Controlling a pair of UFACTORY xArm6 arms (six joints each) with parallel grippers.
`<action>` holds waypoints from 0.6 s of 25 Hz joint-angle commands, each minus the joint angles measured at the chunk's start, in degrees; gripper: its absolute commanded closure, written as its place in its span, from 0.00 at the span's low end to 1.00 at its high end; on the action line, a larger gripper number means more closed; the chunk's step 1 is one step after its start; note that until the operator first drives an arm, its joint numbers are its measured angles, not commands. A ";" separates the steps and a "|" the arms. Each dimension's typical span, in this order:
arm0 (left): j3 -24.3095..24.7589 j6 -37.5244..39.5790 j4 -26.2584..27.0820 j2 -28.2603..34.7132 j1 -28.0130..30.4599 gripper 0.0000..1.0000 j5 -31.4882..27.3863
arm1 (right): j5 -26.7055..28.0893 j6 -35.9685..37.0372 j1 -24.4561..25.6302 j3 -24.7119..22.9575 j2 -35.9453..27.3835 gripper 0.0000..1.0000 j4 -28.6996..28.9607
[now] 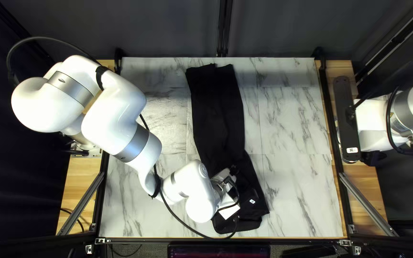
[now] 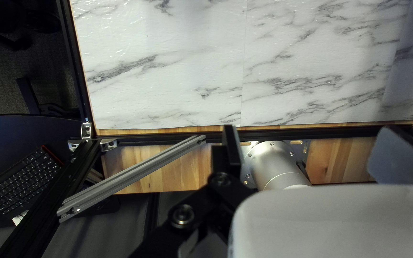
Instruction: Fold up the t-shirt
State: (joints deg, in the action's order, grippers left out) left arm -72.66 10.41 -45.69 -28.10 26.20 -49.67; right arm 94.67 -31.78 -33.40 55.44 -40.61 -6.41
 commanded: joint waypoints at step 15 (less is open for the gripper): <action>-0.12 1.25 -2.93 0.57 0.18 0.00 1.25 | 0.00 0.00 0.00 0.00 0.00 0.00 0.00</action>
State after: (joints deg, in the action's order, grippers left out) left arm -72.93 11.99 -48.30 -28.10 26.28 -47.96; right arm 94.67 -31.78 -33.40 55.44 -40.61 -6.41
